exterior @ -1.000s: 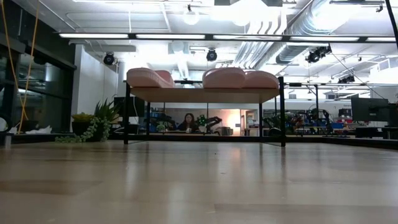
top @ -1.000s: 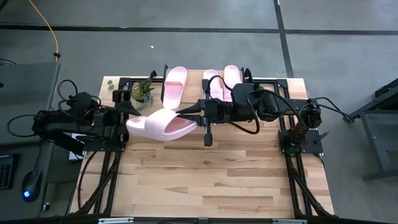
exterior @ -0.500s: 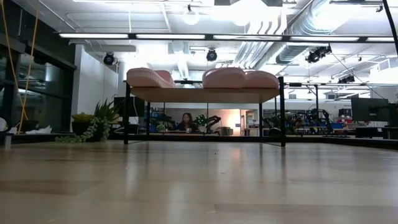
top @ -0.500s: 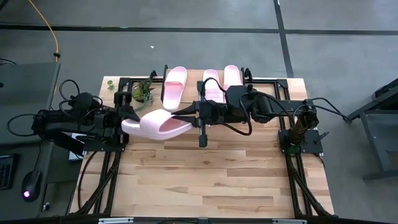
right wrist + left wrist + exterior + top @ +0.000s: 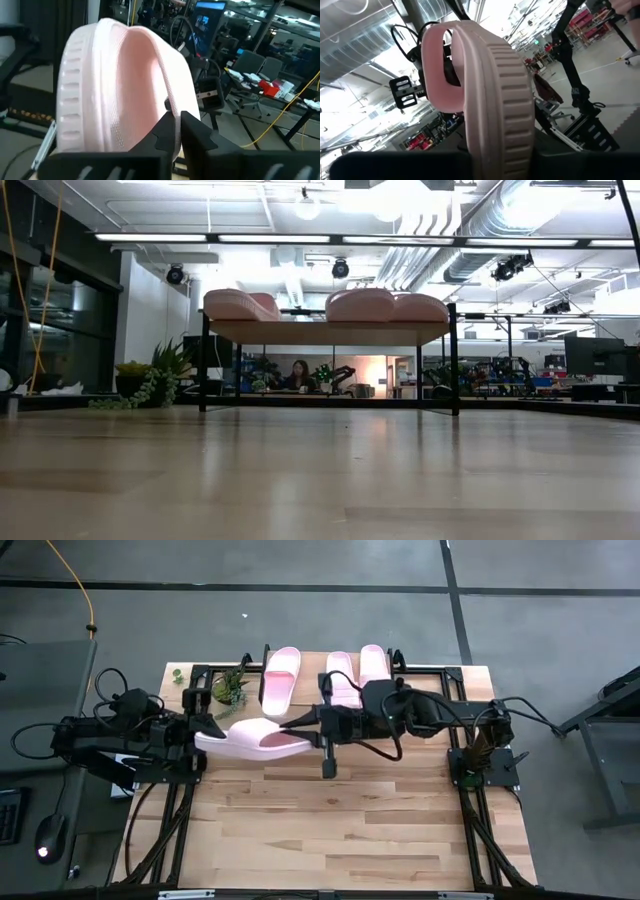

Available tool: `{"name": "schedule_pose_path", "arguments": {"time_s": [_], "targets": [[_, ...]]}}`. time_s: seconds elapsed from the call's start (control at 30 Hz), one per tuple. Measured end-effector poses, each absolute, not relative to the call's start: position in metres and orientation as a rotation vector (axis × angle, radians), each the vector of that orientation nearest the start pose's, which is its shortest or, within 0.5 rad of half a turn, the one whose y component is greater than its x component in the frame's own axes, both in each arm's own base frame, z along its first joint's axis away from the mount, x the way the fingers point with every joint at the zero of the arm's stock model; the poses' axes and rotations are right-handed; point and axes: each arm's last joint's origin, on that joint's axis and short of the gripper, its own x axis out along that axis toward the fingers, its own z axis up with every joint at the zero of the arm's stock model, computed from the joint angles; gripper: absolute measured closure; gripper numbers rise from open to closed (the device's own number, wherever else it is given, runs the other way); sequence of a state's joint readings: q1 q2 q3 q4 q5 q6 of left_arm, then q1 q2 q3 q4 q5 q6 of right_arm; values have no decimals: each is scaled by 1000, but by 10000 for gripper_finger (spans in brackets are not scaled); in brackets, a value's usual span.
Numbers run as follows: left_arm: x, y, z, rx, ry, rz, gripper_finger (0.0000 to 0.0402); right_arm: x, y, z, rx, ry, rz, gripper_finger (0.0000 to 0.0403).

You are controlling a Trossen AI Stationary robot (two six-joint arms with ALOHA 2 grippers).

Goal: Pick and place slides into the shelf
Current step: Adjust the pink slide

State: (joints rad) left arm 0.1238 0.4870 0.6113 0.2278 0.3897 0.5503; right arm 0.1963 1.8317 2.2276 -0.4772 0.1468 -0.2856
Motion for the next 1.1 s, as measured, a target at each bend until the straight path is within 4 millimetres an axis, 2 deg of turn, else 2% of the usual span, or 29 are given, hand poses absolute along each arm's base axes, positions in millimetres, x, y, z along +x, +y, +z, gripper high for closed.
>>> {"name": "schedule_pose_path", "arguments": {"time_s": [0.1,0.27,0.47,0.67,0.87,1.1], "targets": [[112,3,350,633,-406,-159,332,380,71,499,-327,99,30,366],[112,4,350,646,-402,-134,346,375,69,500,-393,132,-87,319],[113,7,348,629,-353,-41,336,361,65,504,-493,228,-338,282],[115,8,344,654,-293,6,343,350,56,502,-494,322,-558,277],[115,11,344,673,-249,106,345,342,55,494,-552,439,-785,276],[120,15,358,682,-101,170,343,337,55,485,-498,478,-813,276]]}}
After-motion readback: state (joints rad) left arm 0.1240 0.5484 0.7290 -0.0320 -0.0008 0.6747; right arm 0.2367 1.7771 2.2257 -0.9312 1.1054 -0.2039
